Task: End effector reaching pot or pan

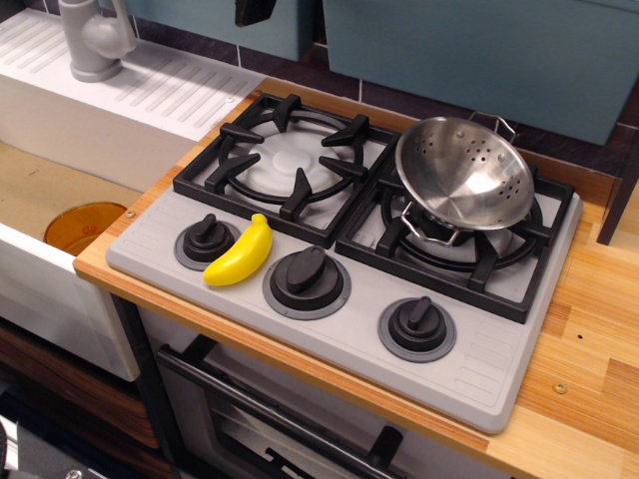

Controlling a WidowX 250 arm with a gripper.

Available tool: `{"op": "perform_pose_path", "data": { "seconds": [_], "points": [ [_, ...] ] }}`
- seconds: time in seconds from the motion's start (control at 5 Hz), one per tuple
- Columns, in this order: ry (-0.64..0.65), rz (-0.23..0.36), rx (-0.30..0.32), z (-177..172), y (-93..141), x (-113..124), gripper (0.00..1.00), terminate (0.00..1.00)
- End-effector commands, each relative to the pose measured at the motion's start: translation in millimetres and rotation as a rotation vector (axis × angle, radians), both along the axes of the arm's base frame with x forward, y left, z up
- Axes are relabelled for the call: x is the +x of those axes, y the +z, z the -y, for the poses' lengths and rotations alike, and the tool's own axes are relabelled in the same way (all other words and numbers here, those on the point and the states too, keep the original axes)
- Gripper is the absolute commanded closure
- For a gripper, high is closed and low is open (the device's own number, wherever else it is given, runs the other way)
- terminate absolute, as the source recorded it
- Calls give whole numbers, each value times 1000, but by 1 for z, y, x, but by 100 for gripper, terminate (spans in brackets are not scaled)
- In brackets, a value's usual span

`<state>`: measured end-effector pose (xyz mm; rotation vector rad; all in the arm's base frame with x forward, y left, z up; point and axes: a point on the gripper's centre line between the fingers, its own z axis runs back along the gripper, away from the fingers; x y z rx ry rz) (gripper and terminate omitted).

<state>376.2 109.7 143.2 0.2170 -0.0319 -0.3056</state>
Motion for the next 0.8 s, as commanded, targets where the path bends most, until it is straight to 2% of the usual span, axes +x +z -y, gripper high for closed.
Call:
{"op": "perform_pose_path", "data": {
  "seconds": [0.0, 0.4, 0.6],
  "points": [
    [0, 0, 0, 0, 0, 0, 0, 0],
    [21, -15, 12, 40, 13, 14, 0, 0],
    [37, -26, 20, 71, 17, 18, 0, 0]
  ]
}}
